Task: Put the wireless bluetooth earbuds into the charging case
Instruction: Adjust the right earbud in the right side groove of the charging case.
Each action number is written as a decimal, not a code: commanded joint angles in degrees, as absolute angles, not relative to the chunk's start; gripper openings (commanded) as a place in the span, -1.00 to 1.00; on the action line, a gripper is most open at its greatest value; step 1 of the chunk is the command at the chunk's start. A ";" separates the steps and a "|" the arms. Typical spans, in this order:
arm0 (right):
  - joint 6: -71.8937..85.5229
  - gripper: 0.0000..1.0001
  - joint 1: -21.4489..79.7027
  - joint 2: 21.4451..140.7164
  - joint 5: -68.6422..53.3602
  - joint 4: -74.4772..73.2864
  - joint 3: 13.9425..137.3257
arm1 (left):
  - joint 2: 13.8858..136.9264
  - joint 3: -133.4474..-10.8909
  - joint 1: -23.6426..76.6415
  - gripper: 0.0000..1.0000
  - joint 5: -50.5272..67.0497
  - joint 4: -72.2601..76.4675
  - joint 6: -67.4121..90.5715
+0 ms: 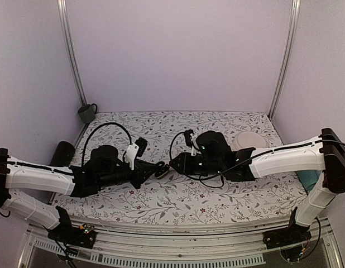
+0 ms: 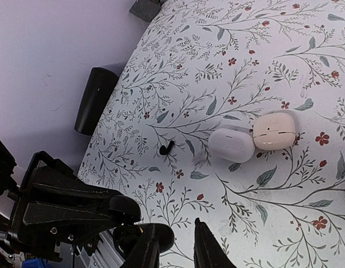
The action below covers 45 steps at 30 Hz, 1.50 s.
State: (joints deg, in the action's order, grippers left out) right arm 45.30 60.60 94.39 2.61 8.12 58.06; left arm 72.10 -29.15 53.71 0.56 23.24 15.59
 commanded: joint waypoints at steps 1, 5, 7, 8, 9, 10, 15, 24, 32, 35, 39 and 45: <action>44.62 -0.53 61.21 95.69 3.68 7.60 59.93 | 72.05 -31.05 54.67 -1.00 -0.52 24.64 14.24; 44.80 -0.54 62.14 95.89 3.89 7.15 59.81 | 72.80 -31.51 54.72 -1.00 -1.17 24.09 14.32; 45.12 -0.54 62.51 95.84 4.03 7.12 59.47 | 73.10 -31.76 54.75 -1.00 -1.45 23.86 14.40; 45.41 -0.54 62.65 95.81 4.11 7.00 59.32 | 73.19 -31.94 54.74 -1.00 -1.67 23.78 14.49; 45.58 -0.55 62.85 95.72 4.36 6.88 59.26 | 73.33 -31.95 54.72 -1.00 -1.79 23.73 14.53; 45.61 -0.55 63.06 95.64 4.70 6.66 59.23 | 73.49 -31.99 54.73 -1.00 -1.84 23.69 14.55; 45.75 -0.55 63.57 94.71 7.12 4.86 59.42 | 73.83 -32.14 54.75 -1.00 -1.81 23.56 14.84; 44.13 -0.53 65.33 94.26 11.98 1.30 61.01 | 74.07 -32.42 54.76 -1.00 -1.77 22.89 14.94; 44.01 -0.52 65.51 94.24 16.71 -3.39 63.30 | 73.91 -32.45 54.76 -1.00 -1.49 22.80 15.02; 43.62 -0.50 65.50 94.12 17.17 -3.82 63.70 | 73.83 -32.44 54.76 -1.00 -1.48 22.69 15.03; 42.61 -0.50 65.53 94.51 17.06 -4.16 64.77 | 73.98 -32.53 54.76 -1.00 -1.30 22.71 15.11; 40.63 -0.49 66.79 95.15 17.06 -3.54 65.94 | 74.35 -32.78 54.76 -1.00 -1.30 22.54 15.05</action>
